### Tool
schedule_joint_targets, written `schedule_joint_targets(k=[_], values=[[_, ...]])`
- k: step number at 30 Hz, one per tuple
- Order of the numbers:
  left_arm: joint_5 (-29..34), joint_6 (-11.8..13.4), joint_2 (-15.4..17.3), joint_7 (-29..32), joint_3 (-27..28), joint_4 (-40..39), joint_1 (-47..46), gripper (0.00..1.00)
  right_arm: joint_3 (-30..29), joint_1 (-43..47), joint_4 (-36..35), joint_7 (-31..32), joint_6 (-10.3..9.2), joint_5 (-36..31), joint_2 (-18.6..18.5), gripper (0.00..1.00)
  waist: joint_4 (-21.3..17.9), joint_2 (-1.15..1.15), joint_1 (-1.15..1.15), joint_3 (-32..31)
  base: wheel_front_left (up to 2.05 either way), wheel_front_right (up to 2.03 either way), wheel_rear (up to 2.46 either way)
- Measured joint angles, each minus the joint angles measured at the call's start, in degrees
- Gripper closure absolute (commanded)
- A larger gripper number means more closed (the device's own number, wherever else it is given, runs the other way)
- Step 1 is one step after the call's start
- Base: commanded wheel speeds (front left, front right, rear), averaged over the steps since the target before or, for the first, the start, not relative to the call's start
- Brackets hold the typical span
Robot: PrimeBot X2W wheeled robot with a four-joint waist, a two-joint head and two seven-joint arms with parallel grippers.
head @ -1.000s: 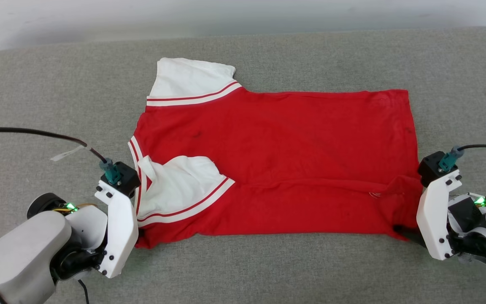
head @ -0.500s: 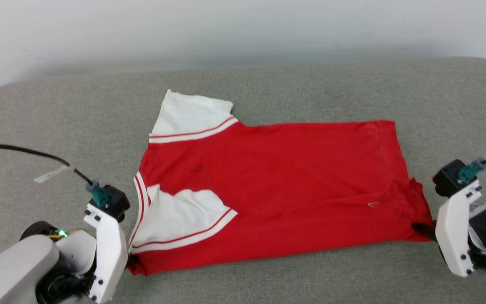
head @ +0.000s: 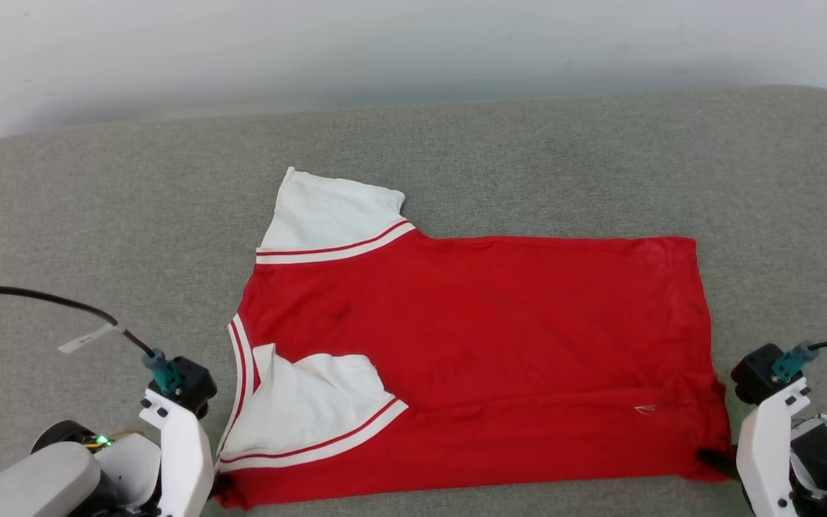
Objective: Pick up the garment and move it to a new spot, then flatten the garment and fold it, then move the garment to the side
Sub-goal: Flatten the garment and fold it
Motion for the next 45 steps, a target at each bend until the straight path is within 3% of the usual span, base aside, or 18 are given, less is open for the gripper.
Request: schedule_joint_targets(k=[1, 7, 13, 20, 25, 31, 34, 39, 45], values=[[0.1, 0.2, -0.1, -0.6, 0.3, 0.1, 0.0, 0.0, -0.5, 0.0, 0.4, -0.9, -0.01, -0.2, 0.4, 0.0, 0.0, 0.0, 0.0, -0.1, 0.0, 0.0, 0.0], [0.8, 0.8, 1.7, -3.9, 3.7, -0.1, -2.8, 0.0, -4.4, -0.4, -0.5, -7.8, -0.01, -3.3, 0.9, 0.0, 0.0, 0.0, 0.0, -1.1, 0.0, 0.0, 0.0], [4.3, 1.3, 2.7, -8.9, 7.7, 0.4, -8.3, 0.0, -13.7, -1.8, -1.9, -18.3, -0.01, -10.9, 2.9, 0.0, -0.7, 0.0, 0.0, -0.8, 0.0, 0.0, 0.0], [7.1, 1.5, 0.9, -11.6, 11.1, 3.7, -16.4, 0.0, -29.4, 0.6, -5.1, -32.0, -0.01, -20.6, 12.1, 0.0, -2.2, 0.0, 0.0, 1.6, 0.0, 0.0, 0.0], [7.7, 1.3, 0.4, -10.3, 13.1, 5.8, -22.7, 0.0, -38.4, 5.6, -10.5, -38.2, -0.01, -28.7, 19.0, 0.0, -3.6, 0.0, 0.0, 4.9, 0.0, 0.0, 0.0], [6.0, 0.3, 0.4, -3.8, 14.7, 7.8, -30.2, 0.0, -45.0, 10.8, -18.8, -41.8, -0.01, -37.2, 26.7, 0.0, -5.6, 0.0, 0.0, 10.2, 0.0, 0.0, 0.0], [5.1, 0.2, 0.6, 1.6, 14.9, 8.2, -34.4, 0.0, -45.6, 12.3, -21.6, -42.3, -0.01, -40.1, 29.4, 0.0, -6.7, 0.0, 0.0, 13.1, 0.0, 0.0, 0.0], [2.3, 0.3, -0.3, 12.4, 14.5, 9.6, -40.5, 0.0, -45.5, 12.7, -23.8, -42.8, -0.01, -42.5, 31.9, 0.0, -8.5, 0.0, 0.01, 18.0, 0.0, 0.0, 0.0], [2.6, 0.8, -1.2, 20.6, 13.2, 11.8, -46.4, 0.0, -44.4, 11.2, -24.3, -43.2, -0.01, -43.9, 33.0, 0.0, -10.8, 0.0, 0.01, 23.2, 0.0, 0.0, 0.0]])
